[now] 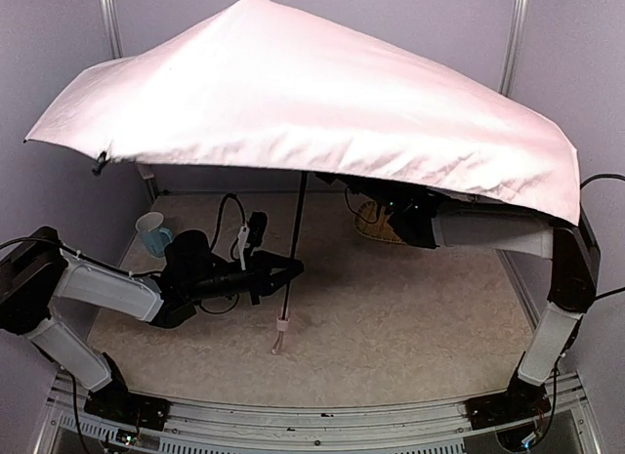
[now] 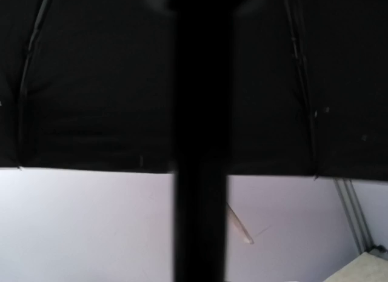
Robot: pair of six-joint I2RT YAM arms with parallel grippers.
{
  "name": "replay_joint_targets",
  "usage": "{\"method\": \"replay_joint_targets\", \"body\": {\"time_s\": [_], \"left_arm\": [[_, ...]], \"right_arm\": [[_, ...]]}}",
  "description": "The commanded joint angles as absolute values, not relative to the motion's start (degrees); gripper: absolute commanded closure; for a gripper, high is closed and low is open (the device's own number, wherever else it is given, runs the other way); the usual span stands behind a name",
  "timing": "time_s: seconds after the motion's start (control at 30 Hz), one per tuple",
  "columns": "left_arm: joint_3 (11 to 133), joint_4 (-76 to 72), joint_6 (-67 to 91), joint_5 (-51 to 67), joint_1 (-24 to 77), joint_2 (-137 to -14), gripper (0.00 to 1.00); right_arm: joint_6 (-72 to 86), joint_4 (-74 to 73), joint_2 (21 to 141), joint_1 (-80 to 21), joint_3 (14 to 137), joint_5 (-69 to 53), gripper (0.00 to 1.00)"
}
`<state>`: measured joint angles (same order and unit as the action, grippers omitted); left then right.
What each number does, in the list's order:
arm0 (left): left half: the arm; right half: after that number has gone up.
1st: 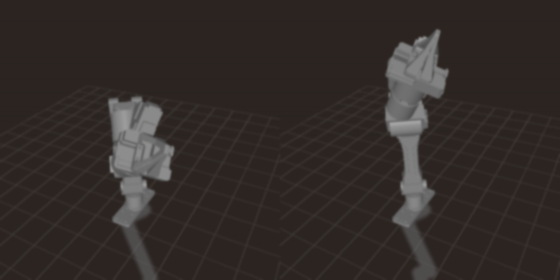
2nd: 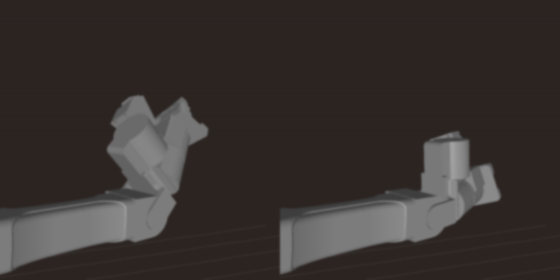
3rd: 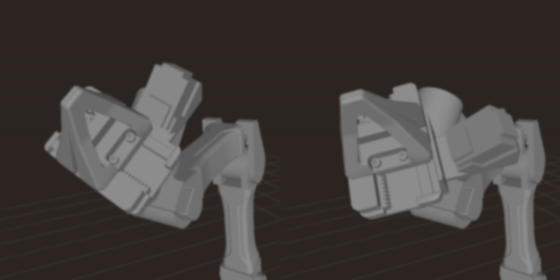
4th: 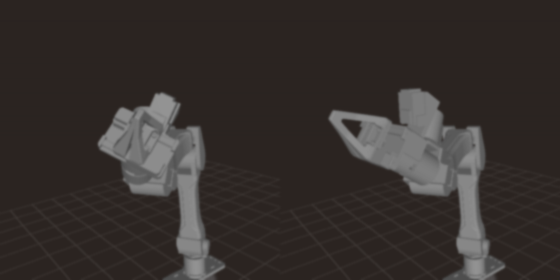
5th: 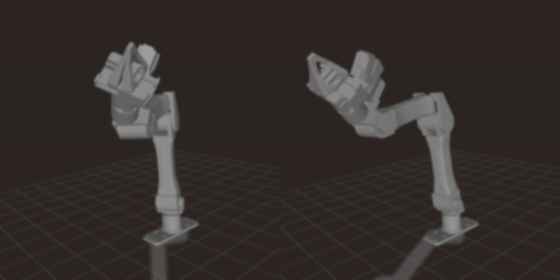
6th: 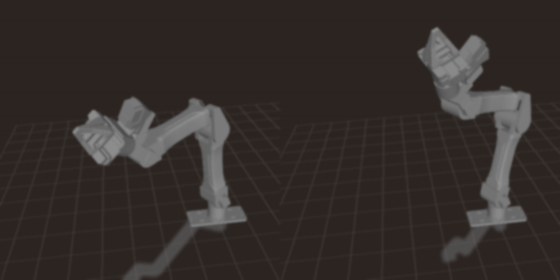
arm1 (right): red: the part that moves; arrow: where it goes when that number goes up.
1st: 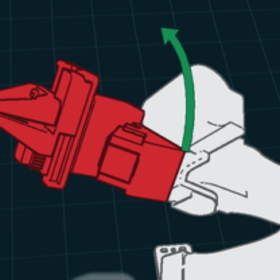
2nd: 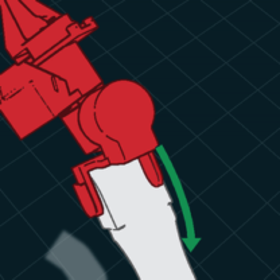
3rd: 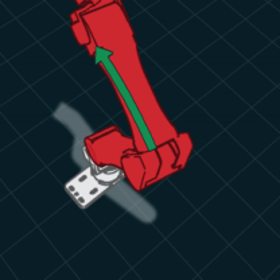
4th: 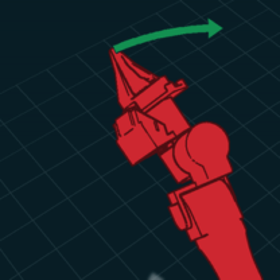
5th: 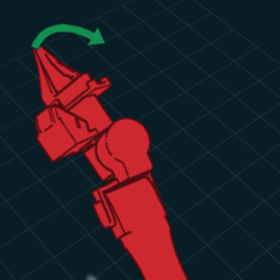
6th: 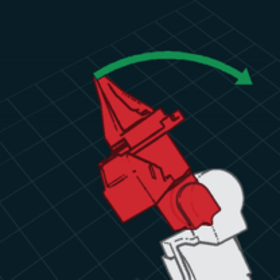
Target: Put away the umbrella
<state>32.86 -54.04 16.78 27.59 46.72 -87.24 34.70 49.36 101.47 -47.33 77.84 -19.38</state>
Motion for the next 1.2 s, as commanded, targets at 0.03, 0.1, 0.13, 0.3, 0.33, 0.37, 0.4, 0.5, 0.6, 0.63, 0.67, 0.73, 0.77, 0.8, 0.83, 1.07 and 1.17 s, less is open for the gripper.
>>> {"method": "replay_joint_targets", "body": {"time_s": [0.03,0.1,0.13,0.3,0.33,0.37,0.4,0.5,0.6,0.63,0.67,0.73,0.77,0.8,0.83,1.07,1.17], "left_arm": [[32.17,-59.74,15.82,27.43,47.29,-86.01,0.96],[32.83,-59.22,15.09,26.49,47.29,-85.86,0.76],[33.44,-59.03,14.33,25.93,47.29,-85.79,0.73],[39.4,-54.29,11.05,24.64,47.11,-87.98,0.58],[40.56,-53.3,10.79,24.95,47.07,-88.74,0.59],[41.36,-52.96,10.85,25.2,47.04,-89.49,0.6],[41.77,-53.15,11.12,25.34,47.02,-90.27,0.62],[41.61,-55.23,12.88,25.28,46.66,-91.71,0.77],[40.52,-58.4,15.89,24.7,46.11,-92.34,1.0],[40.3,-59.45,17.05,24.69,46.08,-92.56,1.0],[40.12,-60.46,18.18,24.93,46.14,-92.81,1.0],[39.95,-63.07,20.53,26.03,46.38,-93.71,1.0],[39.86,-64.1,21.61,26.17,46.59,-94.14,1.0],[39.63,-65.09,22.78,25.56,46.85,-94.43,1.0],[39.31,-66.06,23.26,24.51,47.23,-94.66,1.0],[36.71,-72.29,22.26,15.37,50.32,-95.21,1.0],[37.12,-72.32,21.62,14.52,50.9,-95.51,1.0]], "right_arm": [[38.95,49.45,100.98,-46.38,77.41,-16.59,1.0],[41.26,49.51,101.12,-46.36,76.95,-17.18,1.0],[42.6,50.0,101.16,-46.36,76.68,-17.59,1.0],[49.77,54.07,102.09,-46.41,75.42,-22.52,1.0],[50.68,54.47,102.33,-46.49,75.5,-23.39,1.0],[51.3,54.72,102.53,-46.45,75.58,-24.13,1.0],[51.87,54.75,102.64,-46.49,75.44,-24.59,1.0],[52.45,54.83,102.34,-46.49,74.77,-25.12,1.0],[51.91,54.84,101.89,-46.49,74.09,-25.88,1.0],[51.62,54.81,101.73,-46.45,74.03,-26.12,1.0],[51.35,54.83,101.65,-46.37,74.01,-26.07,1.0],[51.14,55.16,101.45,-46.03,73.83,-24.7,0.96],[51.19,55.99,101.31,-45.79,73.64,-23.6,0.79],[51.33,57.31,101.21,-45.48,73.29,-22.31,0.69],[51.59,58.82,101.21,-45.24,73.02,-21.03,0.62],[50.86,65.13,103.82,-44.78,75.37,-14.02,0.48],[51.26,63.95,106.22,-44.74,77.78,-12.87,0.5]]}}
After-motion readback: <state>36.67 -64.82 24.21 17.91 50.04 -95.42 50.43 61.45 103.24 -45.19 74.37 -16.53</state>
